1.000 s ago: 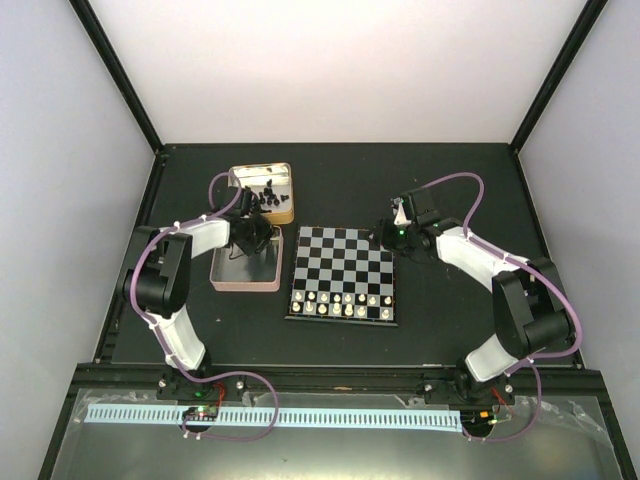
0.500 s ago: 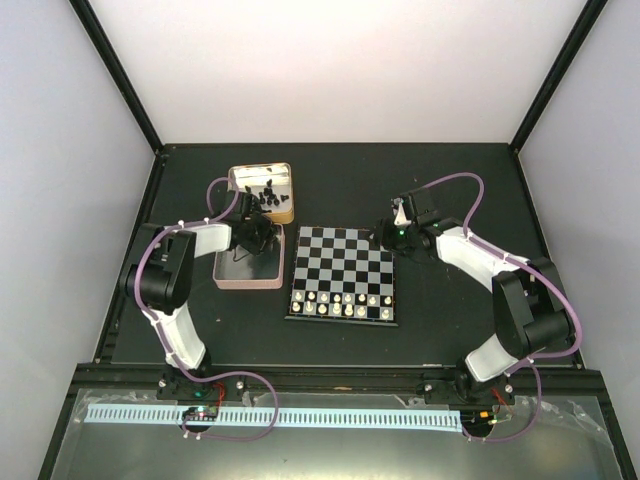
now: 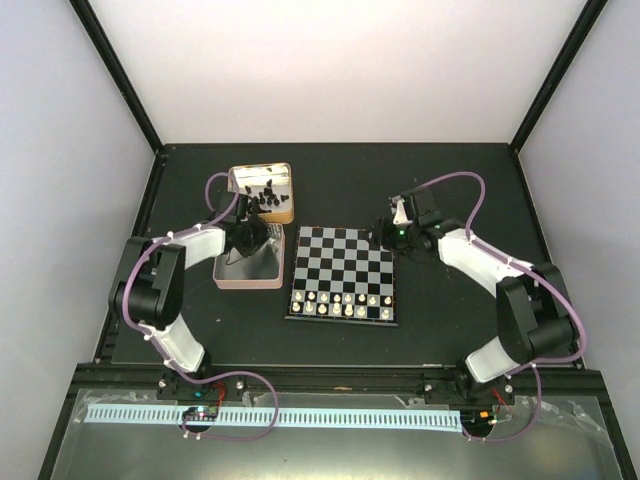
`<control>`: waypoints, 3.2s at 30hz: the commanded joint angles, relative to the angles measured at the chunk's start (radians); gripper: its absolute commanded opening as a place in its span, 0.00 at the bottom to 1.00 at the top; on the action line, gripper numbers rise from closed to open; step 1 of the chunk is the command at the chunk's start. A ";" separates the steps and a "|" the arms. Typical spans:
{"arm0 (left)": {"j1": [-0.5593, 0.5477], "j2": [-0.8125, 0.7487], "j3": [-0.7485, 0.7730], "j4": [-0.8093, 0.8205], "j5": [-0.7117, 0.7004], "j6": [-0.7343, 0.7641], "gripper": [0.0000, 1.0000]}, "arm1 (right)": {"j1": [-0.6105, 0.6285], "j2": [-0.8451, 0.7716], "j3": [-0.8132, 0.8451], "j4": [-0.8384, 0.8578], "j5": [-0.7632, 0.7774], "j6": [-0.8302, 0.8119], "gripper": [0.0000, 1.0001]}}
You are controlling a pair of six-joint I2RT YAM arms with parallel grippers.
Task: Set up the chess pieces on the board
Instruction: Pick up the chess piece from the storage box, then place the chess piece on the chessboard.
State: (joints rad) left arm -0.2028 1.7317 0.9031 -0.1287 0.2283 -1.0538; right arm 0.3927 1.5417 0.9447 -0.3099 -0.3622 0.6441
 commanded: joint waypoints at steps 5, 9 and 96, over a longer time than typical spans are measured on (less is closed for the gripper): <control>-0.026 -0.251 -0.040 -0.051 0.082 0.313 0.02 | 0.096 -0.077 -0.006 0.116 -0.092 -0.075 0.65; -0.078 -0.361 -0.048 -0.040 0.203 0.325 0.02 | 0.182 -0.122 -0.019 0.181 -0.117 -0.104 0.72; -0.460 -0.542 0.077 -0.325 0.009 0.485 0.01 | 0.280 -0.552 -0.210 0.066 0.384 -0.250 0.64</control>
State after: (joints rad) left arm -0.5968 1.2259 1.0142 -0.5507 0.4641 -0.5621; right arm 0.6949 1.0504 0.7670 -0.1703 -0.3248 0.2543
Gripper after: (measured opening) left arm 0.065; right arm 0.635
